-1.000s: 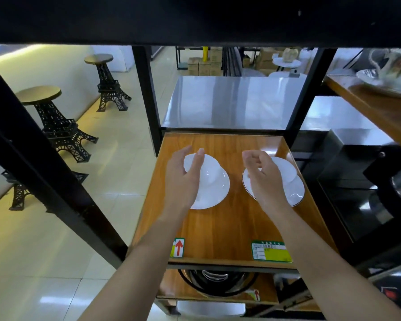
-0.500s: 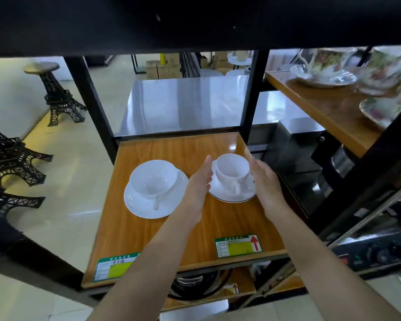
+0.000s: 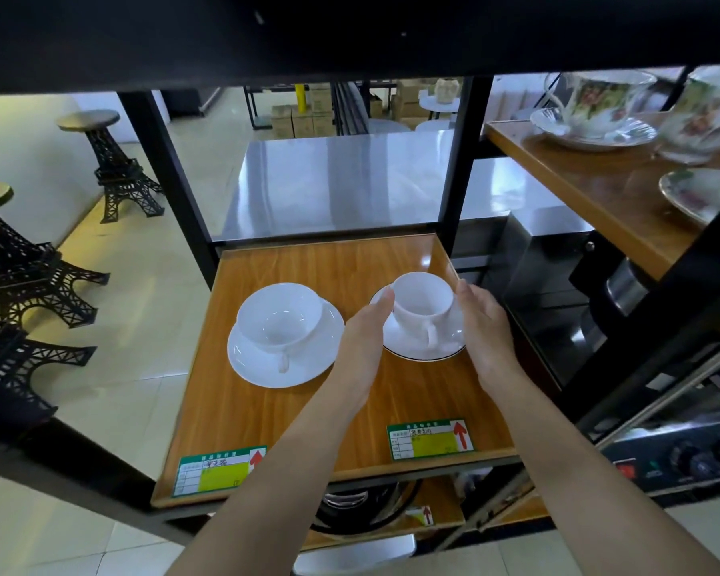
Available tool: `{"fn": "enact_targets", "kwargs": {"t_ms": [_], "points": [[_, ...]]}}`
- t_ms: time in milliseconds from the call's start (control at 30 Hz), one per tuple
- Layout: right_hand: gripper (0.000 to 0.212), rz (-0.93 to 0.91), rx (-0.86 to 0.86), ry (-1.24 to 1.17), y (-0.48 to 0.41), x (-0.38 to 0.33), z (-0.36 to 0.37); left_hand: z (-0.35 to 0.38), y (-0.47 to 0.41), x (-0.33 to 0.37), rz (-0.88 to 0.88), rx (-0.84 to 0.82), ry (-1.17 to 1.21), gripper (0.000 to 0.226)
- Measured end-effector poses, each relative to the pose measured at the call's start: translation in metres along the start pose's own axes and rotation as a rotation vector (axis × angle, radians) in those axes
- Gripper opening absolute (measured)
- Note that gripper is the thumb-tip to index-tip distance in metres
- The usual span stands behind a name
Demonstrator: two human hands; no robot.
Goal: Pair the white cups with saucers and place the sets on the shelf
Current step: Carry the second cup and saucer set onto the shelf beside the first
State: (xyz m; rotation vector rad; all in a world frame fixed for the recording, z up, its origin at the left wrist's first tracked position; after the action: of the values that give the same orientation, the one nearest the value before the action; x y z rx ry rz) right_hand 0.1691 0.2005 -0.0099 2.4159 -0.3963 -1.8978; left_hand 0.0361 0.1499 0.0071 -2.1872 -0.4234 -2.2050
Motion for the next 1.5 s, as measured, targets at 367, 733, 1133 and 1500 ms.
{"fn": "enact_targets", "kwargs": {"t_ms": [367, 733, 1133, 1500], "points": [[0.032, 0.072, 0.065, 0.307, -0.015, 0.029, -0.011, 0.005, 0.003, -0.029, -0.284, 0.106, -0.007, 0.050], [0.029, 0.049, 0.063, 0.267, -0.007, 0.029, -0.010, 0.001, 0.006, -0.032, -0.274, 0.088, 0.068, 0.047], [0.029, 0.063, 0.064, 0.229, -0.006, 0.034, -0.013, -0.001, 0.010, -0.037, -0.253, 0.078, 0.057, 0.045], [0.035, 0.077, 0.034, 0.194, -0.006, 0.035, -0.016, -0.007, 0.017, -0.032, -0.284, 0.045, 0.041, 0.043]]}}
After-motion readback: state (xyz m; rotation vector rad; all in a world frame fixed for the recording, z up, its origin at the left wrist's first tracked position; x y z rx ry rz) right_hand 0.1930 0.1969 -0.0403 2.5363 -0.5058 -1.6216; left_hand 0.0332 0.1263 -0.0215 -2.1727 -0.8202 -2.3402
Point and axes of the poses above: each hand's wrist, its own y-axis away from the middle knuckle, its own z-axis out of the palm, x = y × z, the point moved 2 cm from there along -y, towards the middle knuckle, and after that the axes turned 6 degrees about z, right-handed, at the moved point
